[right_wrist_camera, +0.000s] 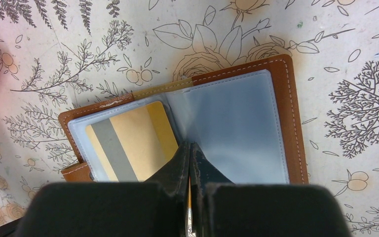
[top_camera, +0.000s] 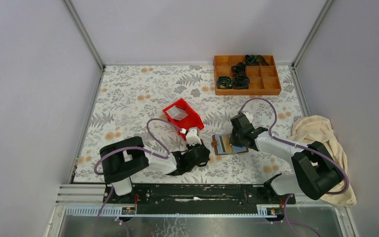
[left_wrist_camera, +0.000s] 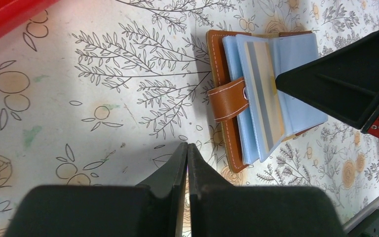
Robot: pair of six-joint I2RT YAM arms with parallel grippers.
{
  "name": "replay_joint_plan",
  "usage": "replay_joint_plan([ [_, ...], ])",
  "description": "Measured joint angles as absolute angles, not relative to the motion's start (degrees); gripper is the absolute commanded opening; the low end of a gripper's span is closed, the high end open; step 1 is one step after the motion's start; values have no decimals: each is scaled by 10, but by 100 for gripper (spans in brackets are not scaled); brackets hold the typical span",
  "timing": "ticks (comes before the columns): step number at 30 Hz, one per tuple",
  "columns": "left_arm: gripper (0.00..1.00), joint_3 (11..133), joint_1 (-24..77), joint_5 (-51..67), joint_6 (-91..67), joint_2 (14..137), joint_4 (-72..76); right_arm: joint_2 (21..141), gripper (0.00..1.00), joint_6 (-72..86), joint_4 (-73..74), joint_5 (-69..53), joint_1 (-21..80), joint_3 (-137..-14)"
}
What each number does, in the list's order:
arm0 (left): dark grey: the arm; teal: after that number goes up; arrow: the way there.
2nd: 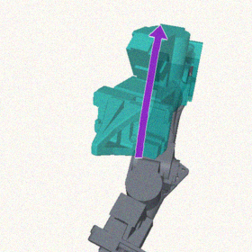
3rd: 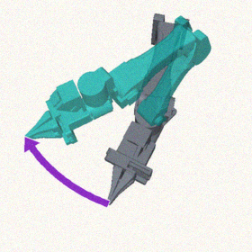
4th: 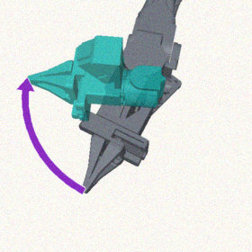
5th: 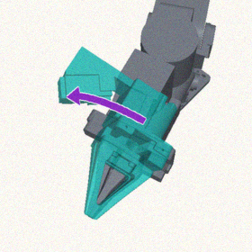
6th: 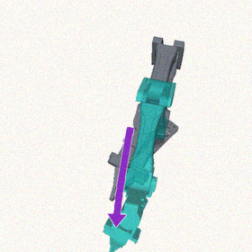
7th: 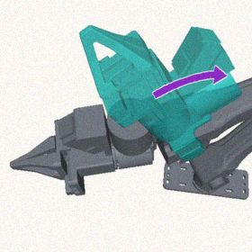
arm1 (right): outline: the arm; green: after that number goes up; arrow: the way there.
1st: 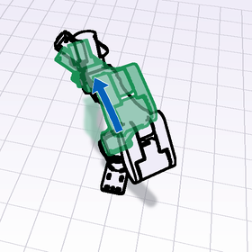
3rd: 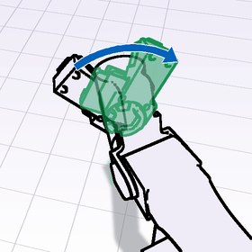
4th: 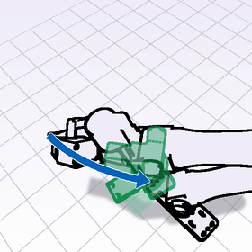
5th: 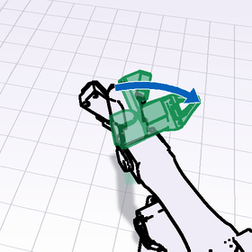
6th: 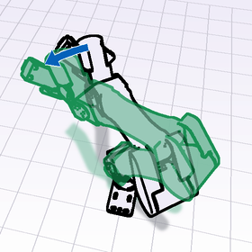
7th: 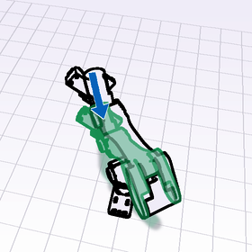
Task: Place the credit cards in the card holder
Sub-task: Insert the credit card into the card holder.
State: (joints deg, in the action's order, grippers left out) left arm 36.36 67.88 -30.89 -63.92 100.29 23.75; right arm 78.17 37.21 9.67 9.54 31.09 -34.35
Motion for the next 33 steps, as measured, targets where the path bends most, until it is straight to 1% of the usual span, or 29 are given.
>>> replay_joint_plan([
  [19,8,369,682,-307,-596,980,190,782,0,372,94,95,311,-342],
  [33,8,387,682,-284,-557,977,174,782,0,372,83,95,311,-338],
])
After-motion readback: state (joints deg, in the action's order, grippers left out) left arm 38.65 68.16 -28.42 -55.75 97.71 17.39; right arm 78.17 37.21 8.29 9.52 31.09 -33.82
